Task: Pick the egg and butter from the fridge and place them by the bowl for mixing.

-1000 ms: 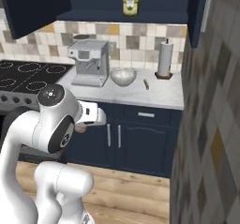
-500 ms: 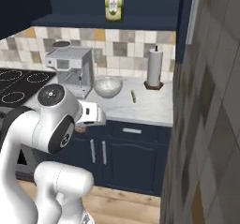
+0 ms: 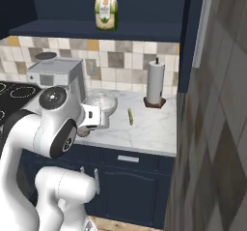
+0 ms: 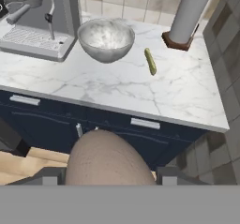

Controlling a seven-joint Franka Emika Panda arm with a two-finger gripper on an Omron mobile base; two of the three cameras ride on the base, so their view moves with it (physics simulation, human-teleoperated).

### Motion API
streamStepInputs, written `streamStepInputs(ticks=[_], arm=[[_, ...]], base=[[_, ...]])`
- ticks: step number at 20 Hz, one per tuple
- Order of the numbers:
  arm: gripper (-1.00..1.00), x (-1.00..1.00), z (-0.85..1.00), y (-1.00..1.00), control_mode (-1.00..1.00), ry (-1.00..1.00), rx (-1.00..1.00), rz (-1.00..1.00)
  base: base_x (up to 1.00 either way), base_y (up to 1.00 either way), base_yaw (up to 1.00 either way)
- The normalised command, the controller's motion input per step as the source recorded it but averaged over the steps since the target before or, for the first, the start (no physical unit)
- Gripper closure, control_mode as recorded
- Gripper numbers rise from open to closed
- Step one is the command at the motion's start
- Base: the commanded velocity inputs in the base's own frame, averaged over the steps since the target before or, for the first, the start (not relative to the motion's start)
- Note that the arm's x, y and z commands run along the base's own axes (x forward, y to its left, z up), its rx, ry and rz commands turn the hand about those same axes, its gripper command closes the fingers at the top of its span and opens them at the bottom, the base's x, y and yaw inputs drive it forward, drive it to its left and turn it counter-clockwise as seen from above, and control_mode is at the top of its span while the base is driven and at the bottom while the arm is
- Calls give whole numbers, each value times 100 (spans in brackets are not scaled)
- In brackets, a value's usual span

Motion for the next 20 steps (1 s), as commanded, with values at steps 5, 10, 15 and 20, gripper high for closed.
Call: streamStepInputs(ticks=[5,10,15,20], arm=[[100,0,0,0,100,0,0,0],[100,0,0,0,100,0,0,0],[100,0,0,0,100,0,0,0],[100,0,0,0,100,0,0,0]], base=[[59,-13,0],[50,-16,0],[49,-18,0],[24,-9,0]])
